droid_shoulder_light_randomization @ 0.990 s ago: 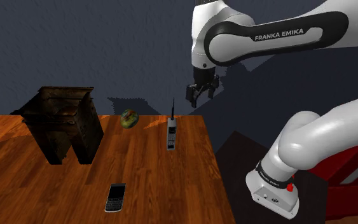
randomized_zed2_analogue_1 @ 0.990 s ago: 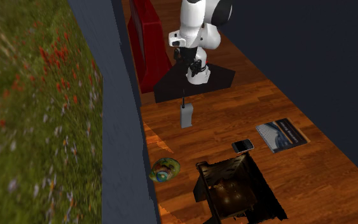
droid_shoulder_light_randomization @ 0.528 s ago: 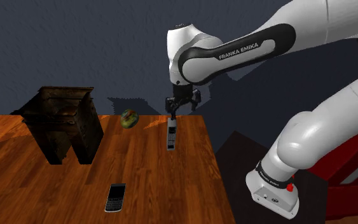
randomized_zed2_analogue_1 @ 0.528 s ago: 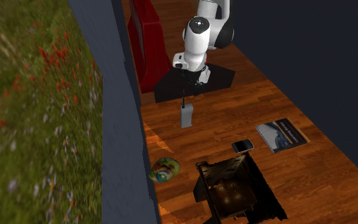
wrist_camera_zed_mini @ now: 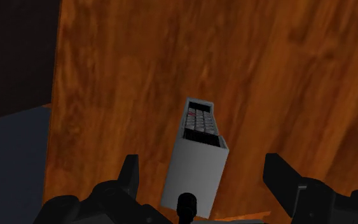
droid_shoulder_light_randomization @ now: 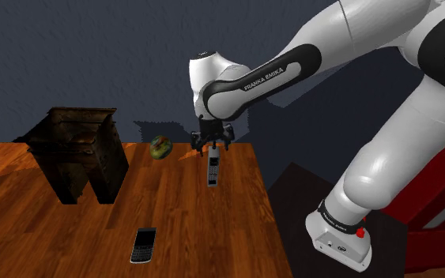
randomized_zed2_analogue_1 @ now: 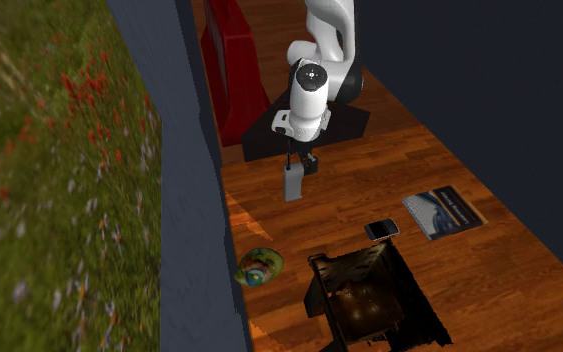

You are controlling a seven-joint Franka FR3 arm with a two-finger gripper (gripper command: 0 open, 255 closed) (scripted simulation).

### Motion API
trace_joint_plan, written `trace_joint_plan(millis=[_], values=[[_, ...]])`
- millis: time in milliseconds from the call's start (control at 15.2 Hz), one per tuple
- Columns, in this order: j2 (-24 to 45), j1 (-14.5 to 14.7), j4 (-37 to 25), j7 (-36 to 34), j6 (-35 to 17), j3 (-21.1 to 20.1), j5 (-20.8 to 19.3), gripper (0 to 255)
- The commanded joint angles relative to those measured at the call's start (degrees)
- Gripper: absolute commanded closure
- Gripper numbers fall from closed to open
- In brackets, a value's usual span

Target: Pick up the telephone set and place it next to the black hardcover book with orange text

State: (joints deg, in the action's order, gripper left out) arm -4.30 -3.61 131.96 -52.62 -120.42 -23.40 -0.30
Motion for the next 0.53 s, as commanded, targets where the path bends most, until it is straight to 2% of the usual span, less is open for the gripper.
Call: trace_joint_plan(millis=[0,198,462], values=[[1.07,-0.04,0.9,-0.54,-1.9,-0.07,-0.47,0],[2.46,-0.09,2.49,-1.06,-4.76,-0.11,-1.17,0],[2.46,-0.09,2.49,-1.06,-4.76,-0.11,-1.17,0]])
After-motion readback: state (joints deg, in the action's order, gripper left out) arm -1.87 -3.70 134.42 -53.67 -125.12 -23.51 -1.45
